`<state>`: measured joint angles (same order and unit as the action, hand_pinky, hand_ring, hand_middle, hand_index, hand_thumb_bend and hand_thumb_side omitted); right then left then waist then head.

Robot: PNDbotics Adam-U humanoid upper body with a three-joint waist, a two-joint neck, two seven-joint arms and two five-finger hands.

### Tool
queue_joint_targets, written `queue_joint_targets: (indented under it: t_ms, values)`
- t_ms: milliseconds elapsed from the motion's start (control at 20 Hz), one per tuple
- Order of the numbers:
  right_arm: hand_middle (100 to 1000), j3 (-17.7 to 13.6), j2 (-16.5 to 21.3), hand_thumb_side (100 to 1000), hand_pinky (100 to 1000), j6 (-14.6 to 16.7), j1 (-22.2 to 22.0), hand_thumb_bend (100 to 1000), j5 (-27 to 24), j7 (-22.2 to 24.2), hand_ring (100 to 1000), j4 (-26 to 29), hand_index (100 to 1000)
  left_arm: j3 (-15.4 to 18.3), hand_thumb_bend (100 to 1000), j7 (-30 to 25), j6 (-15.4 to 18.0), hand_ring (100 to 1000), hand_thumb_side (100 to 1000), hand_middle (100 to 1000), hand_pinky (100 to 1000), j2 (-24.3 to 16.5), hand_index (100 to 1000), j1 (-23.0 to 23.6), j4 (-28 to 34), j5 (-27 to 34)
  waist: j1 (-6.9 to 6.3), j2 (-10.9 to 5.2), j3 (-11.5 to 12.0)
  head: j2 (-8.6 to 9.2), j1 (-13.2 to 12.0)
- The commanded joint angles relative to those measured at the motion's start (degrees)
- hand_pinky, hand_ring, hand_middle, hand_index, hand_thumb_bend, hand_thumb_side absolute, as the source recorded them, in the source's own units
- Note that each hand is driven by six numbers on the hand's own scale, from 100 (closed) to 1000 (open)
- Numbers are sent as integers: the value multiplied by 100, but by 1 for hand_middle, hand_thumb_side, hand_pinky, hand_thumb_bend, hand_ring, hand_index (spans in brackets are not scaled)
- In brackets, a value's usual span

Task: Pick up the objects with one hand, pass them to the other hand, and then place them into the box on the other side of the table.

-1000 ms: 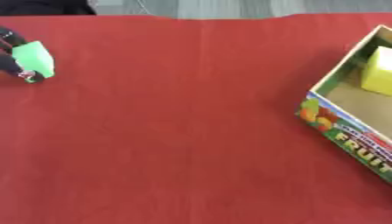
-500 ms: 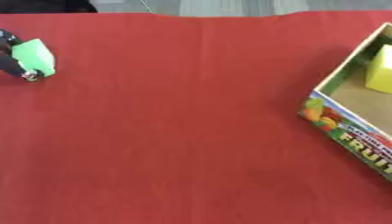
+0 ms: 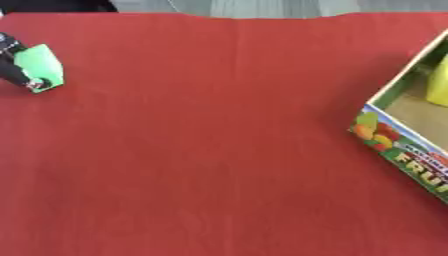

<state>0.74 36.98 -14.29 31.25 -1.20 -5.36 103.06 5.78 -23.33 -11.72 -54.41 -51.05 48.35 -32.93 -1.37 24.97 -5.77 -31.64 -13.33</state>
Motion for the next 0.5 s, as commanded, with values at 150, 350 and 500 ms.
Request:
queue_joint_targets:
  t_ms: [150, 350, 500]
  values:
    - [704, -98, 232, 394, 817, 37, 15, 169, -88, -10, 819, 54, 786, -40, 318, 147, 113, 684, 100, 561, 765, -335, 489, 68, 519, 200, 6, -328, 97, -77, 188]
    - [704, -103, 282, 353, 817, 46, -12, 157, -160, -16, 820, 55, 787, -108, 312, 148, 169, 676, 100, 552, 760, -398, 484, 205, 861, 379, 15, -468, 177, -140, 302]
    - [704, -101, 313, 350, 817, 49, -37, 157, -209, -17, 820, 55, 787, -149, 307, 149, 205, 669, 100, 547, 756, -425, 481, 297, 1110, 553, 24, -568, 237, -185, 347]
